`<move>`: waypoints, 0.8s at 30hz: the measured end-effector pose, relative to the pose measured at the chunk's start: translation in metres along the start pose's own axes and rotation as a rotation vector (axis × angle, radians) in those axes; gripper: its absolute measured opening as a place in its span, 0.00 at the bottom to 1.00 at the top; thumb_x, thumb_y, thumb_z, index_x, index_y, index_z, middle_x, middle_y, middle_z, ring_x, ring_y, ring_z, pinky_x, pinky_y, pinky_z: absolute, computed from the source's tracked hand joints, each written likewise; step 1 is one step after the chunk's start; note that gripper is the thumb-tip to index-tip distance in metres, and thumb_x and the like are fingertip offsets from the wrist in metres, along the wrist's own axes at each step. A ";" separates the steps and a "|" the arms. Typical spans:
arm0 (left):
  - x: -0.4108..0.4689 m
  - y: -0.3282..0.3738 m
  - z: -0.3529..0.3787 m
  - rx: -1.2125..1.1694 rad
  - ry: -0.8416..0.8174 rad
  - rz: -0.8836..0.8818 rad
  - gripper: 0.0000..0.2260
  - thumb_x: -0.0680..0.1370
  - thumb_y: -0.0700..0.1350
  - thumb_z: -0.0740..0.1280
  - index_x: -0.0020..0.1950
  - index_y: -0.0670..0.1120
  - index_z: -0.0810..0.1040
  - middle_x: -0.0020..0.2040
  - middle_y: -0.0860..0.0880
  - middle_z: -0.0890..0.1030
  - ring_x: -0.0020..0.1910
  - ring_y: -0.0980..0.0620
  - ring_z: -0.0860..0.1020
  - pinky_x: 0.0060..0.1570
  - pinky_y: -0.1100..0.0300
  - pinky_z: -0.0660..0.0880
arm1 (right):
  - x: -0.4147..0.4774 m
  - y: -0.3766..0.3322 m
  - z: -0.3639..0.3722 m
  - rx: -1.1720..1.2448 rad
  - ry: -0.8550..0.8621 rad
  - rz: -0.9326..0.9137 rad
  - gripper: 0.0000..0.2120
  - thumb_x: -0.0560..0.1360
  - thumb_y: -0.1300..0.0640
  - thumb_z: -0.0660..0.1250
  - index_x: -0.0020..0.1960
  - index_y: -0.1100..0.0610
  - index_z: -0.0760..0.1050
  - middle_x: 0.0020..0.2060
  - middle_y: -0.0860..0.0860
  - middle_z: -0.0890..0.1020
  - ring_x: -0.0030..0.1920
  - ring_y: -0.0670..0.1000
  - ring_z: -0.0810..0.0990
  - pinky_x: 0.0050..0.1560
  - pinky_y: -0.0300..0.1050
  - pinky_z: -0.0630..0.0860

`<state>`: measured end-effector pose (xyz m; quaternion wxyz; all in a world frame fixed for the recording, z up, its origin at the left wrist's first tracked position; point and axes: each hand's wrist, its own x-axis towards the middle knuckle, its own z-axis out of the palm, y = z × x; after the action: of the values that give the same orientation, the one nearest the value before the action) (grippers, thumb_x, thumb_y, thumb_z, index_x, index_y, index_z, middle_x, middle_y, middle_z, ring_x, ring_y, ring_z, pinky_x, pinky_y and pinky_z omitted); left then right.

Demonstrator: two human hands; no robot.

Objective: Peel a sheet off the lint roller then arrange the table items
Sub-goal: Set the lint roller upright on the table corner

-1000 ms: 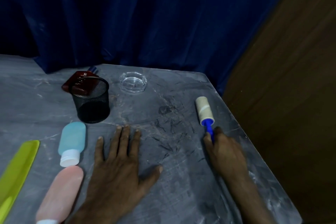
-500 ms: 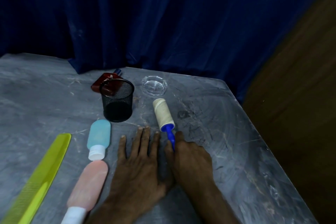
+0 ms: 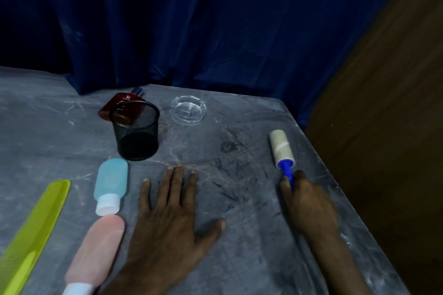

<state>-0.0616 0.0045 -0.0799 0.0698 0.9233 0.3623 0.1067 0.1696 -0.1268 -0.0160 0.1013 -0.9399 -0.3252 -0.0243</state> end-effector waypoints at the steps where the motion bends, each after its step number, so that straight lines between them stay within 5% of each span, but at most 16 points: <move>1: 0.000 0.000 0.000 0.001 -0.004 -0.001 0.48 0.76 0.79 0.48 0.84 0.45 0.65 0.84 0.42 0.65 0.83 0.41 0.64 0.79 0.31 0.55 | 0.001 0.012 -0.003 -0.005 -0.005 0.036 0.15 0.85 0.43 0.55 0.58 0.53 0.71 0.35 0.48 0.76 0.35 0.50 0.77 0.38 0.47 0.74; 5: 0.000 0.000 0.000 -0.002 -0.018 -0.004 0.48 0.76 0.78 0.50 0.83 0.45 0.66 0.83 0.42 0.66 0.83 0.41 0.65 0.78 0.31 0.56 | 0.000 0.053 -0.016 -0.075 0.037 0.172 0.17 0.84 0.43 0.57 0.56 0.56 0.74 0.31 0.46 0.70 0.30 0.45 0.69 0.31 0.44 0.64; 9: 0.001 -0.002 0.002 0.002 -0.007 0.004 0.48 0.76 0.79 0.48 0.83 0.45 0.67 0.83 0.42 0.67 0.82 0.40 0.66 0.78 0.31 0.56 | -0.004 0.076 -0.024 -0.078 -0.002 0.258 0.16 0.83 0.42 0.58 0.53 0.55 0.73 0.34 0.51 0.75 0.35 0.52 0.77 0.38 0.52 0.78; 11: 0.001 -0.001 0.000 -0.003 -0.027 -0.002 0.49 0.76 0.80 0.46 0.84 0.47 0.64 0.84 0.43 0.64 0.84 0.42 0.63 0.79 0.32 0.54 | -0.005 0.078 -0.026 -0.075 -0.005 0.259 0.16 0.83 0.42 0.58 0.52 0.55 0.73 0.34 0.51 0.76 0.34 0.51 0.77 0.36 0.48 0.76; 15: 0.001 0.002 -0.005 -0.011 -0.082 -0.017 0.52 0.72 0.82 0.38 0.87 0.51 0.52 0.88 0.47 0.51 0.87 0.45 0.49 0.82 0.34 0.43 | -0.004 0.067 -0.024 -0.093 0.023 0.233 0.17 0.83 0.42 0.58 0.53 0.56 0.73 0.31 0.48 0.70 0.32 0.53 0.71 0.37 0.47 0.68; 18: 0.002 0.004 -0.008 -0.012 -0.099 -0.012 0.52 0.71 0.82 0.37 0.87 0.53 0.41 0.88 0.48 0.41 0.86 0.47 0.38 0.81 0.36 0.33 | -0.003 0.048 -0.020 -0.085 0.050 0.154 0.15 0.83 0.44 0.59 0.52 0.57 0.73 0.36 0.55 0.77 0.36 0.59 0.75 0.39 0.47 0.66; 21: 0.000 0.005 -0.012 -0.026 -0.085 -0.013 0.51 0.72 0.81 0.40 0.87 0.52 0.41 0.88 0.47 0.42 0.86 0.47 0.38 0.80 0.36 0.32 | -0.001 0.026 -0.013 -0.025 0.027 0.042 0.13 0.84 0.47 0.60 0.50 0.57 0.71 0.42 0.62 0.84 0.43 0.62 0.83 0.40 0.49 0.69; 24: -0.001 0.005 -0.012 -0.033 -0.084 -0.013 0.51 0.72 0.81 0.41 0.87 0.52 0.42 0.88 0.47 0.42 0.86 0.47 0.39 0.80 0.36 0.32 | 0.000 0.001 -0.003 0.006 -0.055 0.001 0.15 0.84 0.44 0.58 0.56 0.55 0.71 0.40 0.55 0.81 0.41 0.59 0.81 0.42 0.50 0.74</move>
<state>-0.0622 0.0006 -0.0676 0.1006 0.9234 0.3632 0.0733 0.1704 -0.1278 -0.0134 0.0951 -0.9402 -0.3272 0.0024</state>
